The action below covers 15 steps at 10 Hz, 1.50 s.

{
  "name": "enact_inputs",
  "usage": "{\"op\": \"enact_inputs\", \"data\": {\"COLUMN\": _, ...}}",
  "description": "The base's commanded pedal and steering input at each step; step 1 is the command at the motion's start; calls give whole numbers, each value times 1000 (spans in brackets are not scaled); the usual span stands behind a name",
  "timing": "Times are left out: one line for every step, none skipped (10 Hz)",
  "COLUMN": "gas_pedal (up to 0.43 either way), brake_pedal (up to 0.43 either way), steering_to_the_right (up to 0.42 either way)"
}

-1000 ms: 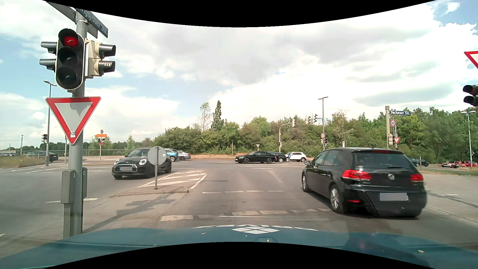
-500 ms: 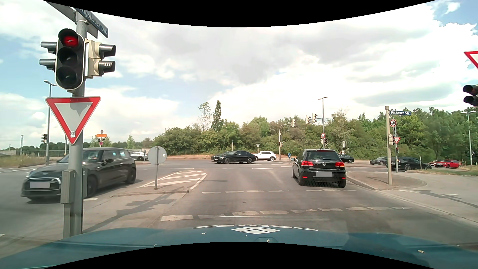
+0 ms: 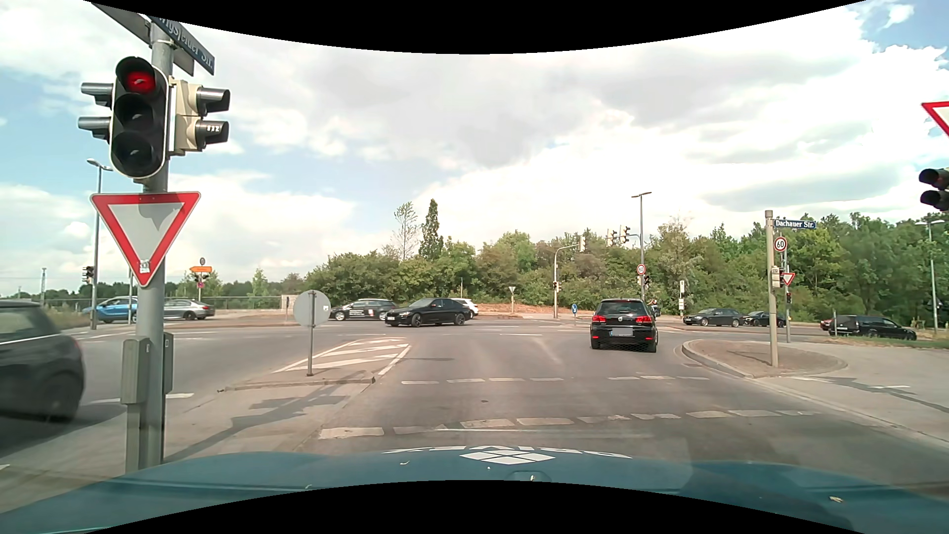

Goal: Follow the waypoints while adhering to traffic rules and regulations

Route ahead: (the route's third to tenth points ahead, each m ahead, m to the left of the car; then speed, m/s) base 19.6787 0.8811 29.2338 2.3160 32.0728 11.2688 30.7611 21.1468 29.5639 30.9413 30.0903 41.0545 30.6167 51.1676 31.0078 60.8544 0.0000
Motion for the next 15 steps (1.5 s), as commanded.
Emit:
{"op": "enact_inputs", "data": {"gas_pedal": 0, "brake_pedal": 335, "steering_to_the_right": -26}}
{"op": "enact_inputs", "data": {"gas_pedal": 0, "brake_pedal": 335, "steering_to_the_right": -25}}
{"op": "enact_inputs", "data": {"gas_pedal": 0, "brake_pedal": 335, "steering_to_the_right": -26}}
{"op": "enact_inputs", "data": {"gas_pedal": 0, "brake_pedal": 335, "steering_to_the_right": -25}}
{"op": "enact_inputs", "data": {"gas_pedal": 0, "brake_pedal": 335, "steering_to_the_right": -26}}
{"op": "enact_inputs", "data": {"gas_pedal": 0, "brake_pedal": 335, "steering_to_the_right": -26}}
{"op": "enact_inputs", "data": {"gas_pedal": 0, "brake_pedal": 335, "steering_to_the_right": -25}}
{"op": "enact_inputs", "data": {"gas_pedal": 0, "brake_pedal": 335, "steering_to_the_right": -25}}
{"op": "enact_inputs", "data": {"gas_pedal": 0, "brake_pedal": 335, "steering_to_the_right": -26}}
{"op": "enact_inputs", "data": {"gas_pedal": 0, "brake_pedal": 335, "steering_to_the_right": -26}}
{"op": "enact_inputs", "data": {"gas_pedal": 0, "brake_pedal": 335, "steering_to_the_right": -26}}
{"op": "enact_inputs", "data": {"gas_pedal": 0, "brake_pedal": 335, "steering_to_the_right": -25}}
{"op": "enact_inputs", "data": {"gas_pedal": 0, "brake_pedal": 335, "steering_to_the_right": -26}}
{"op": "enact_inputs", "data": {"gas_pedal": 0, "brake_pedal": 335, "steering_to_the_right": -26}}
{"op": "enact_inputs", "data": {"gas_pedal": 0, "brake_pedal": 335, "steering_to_the_right": -25}}
